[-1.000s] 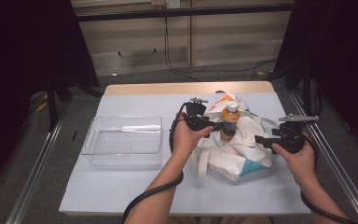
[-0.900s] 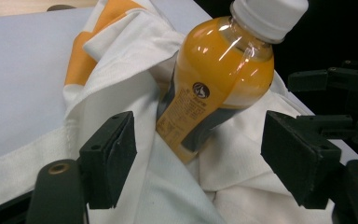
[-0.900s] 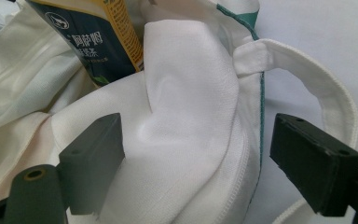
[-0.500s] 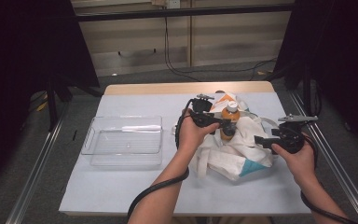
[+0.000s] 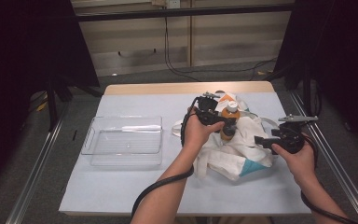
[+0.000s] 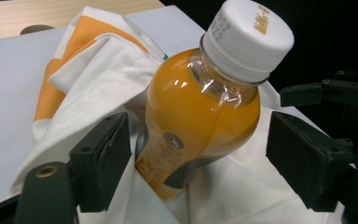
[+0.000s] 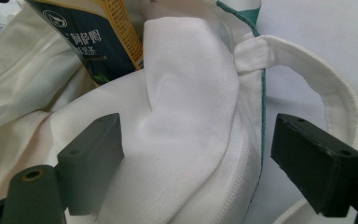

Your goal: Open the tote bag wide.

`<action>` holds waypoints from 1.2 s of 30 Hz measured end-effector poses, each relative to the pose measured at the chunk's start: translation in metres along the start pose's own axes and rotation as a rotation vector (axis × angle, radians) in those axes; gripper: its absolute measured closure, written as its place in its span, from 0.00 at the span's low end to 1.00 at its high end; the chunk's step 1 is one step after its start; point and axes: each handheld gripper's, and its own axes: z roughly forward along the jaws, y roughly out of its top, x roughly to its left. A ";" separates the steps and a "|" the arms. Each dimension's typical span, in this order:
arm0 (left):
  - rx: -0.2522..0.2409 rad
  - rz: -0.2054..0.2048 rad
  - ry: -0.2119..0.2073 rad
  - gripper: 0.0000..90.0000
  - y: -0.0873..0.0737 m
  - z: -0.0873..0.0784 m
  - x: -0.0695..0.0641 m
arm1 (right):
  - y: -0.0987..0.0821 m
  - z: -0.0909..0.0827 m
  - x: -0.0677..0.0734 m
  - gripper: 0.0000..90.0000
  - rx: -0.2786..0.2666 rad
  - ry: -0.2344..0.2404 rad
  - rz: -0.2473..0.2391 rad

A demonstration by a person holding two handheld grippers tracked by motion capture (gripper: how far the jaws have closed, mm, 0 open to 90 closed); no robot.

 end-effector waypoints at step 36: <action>-0.003 0.077 0.031 0.32 0.005 0.024 -0.005 | -0.002 -0.003 -0.005 0.19 -0.003 0.003 0.019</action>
